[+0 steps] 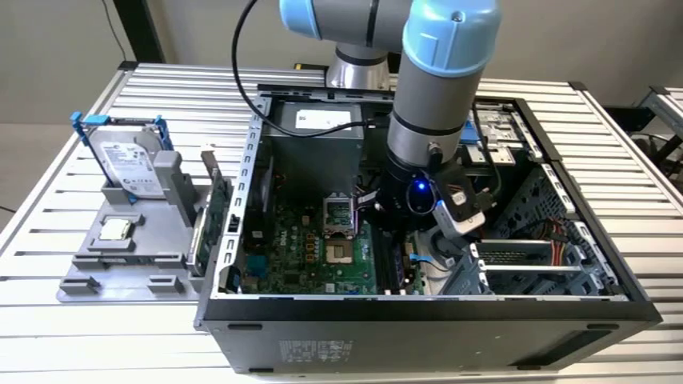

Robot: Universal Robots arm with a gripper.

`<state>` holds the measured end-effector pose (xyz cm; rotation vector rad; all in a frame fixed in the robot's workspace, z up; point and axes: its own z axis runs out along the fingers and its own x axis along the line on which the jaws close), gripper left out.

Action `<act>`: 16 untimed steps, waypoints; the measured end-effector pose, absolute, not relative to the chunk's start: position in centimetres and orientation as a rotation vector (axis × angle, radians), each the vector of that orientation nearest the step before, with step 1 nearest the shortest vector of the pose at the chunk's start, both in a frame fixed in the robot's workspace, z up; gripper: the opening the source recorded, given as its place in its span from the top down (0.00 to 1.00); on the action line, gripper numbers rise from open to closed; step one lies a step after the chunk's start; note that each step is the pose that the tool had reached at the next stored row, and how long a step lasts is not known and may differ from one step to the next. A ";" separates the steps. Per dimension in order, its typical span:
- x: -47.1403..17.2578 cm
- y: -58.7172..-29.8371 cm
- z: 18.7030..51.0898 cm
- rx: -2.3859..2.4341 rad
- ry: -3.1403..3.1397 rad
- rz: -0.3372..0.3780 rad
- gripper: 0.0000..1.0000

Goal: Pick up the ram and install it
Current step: 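Insert the ram into the slot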

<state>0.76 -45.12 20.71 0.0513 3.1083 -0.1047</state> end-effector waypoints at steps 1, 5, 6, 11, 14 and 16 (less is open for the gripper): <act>0.8 -45.1 20.7 0.051 3.108 -0.106 0.00; 0.8 -45.1 22.1 0.051 3.109 -0.107 0.00; 0.7 -45.1 22.5 0.051 3.109 -0.107 0.00; 0.8 -45.1 24.6 0.051 3.109 -0.107 0.00; 0.8 -45.1 24.7 0.051 3.109 -0.106 1.00; 0.7 -45.1 24.7 0.051 3.109 -0.107 1.00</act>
